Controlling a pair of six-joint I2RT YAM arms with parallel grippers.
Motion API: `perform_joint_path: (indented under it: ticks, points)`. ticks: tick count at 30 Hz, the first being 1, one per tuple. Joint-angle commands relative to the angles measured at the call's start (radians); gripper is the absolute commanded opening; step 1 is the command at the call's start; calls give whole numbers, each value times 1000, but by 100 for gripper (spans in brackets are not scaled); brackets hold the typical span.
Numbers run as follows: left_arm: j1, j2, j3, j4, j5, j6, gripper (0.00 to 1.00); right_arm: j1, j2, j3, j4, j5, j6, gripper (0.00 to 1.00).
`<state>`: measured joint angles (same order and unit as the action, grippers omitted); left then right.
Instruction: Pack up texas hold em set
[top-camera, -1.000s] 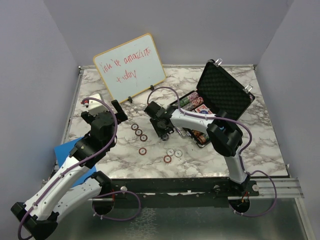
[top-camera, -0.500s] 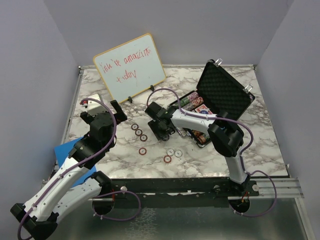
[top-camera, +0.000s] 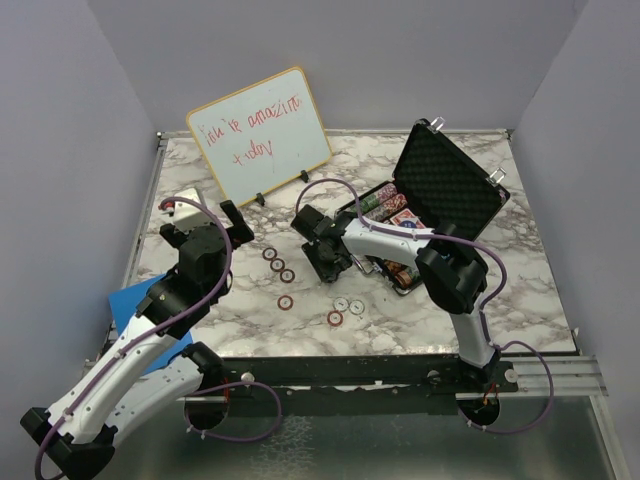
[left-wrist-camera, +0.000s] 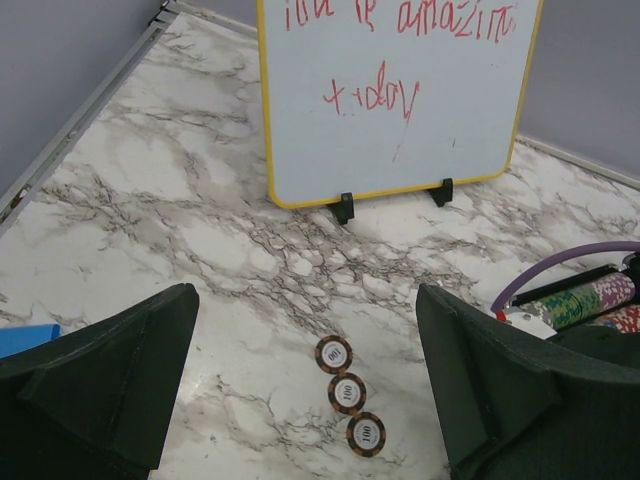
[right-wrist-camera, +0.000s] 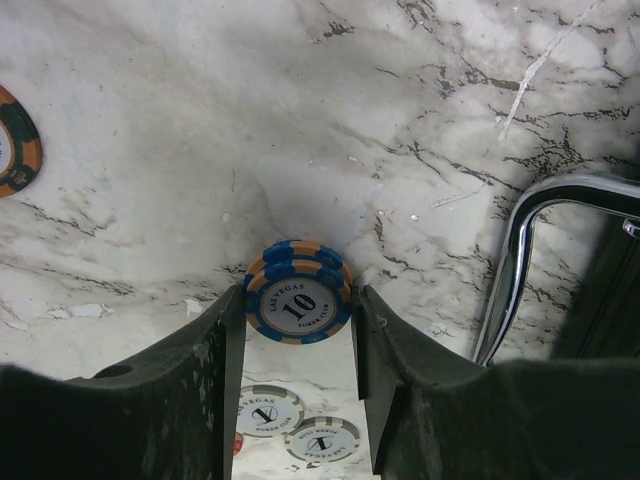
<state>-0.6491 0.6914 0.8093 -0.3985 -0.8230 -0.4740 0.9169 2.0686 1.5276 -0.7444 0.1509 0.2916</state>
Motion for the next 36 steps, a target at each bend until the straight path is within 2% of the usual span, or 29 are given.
perform_joint_path:
  ticks: [1,8,19,24,27,31,34,36]
  points:
    - [0,-16,-9,-5,16,-25,99,4,31,-27,-28,59,18,40]
    - [0,-21,-34,-15,86,-82,99,4,-32,-52,74,81,40,26]
    - [0,-52,-108,-16,225,-201,99,0,-159,-38,94,54,61,23]
    - [0,-63,-164,26,349,-213,99,-16,-210,-38,108,43,120,23]
    - [1,-77,-229,131,465,-197,99,-37,-254,-48,131,22,188,23]
    - [0,-71,-350,389,675,-167,95,-58,-335,-63,168,7,307,23]
    - [0,-12,-418,570,763,-204,95,-58,-447,-152,309,10,389,23]
    - [0,45,-436,683,811,-222,95,-60,-486,-166,333,28,446,23]
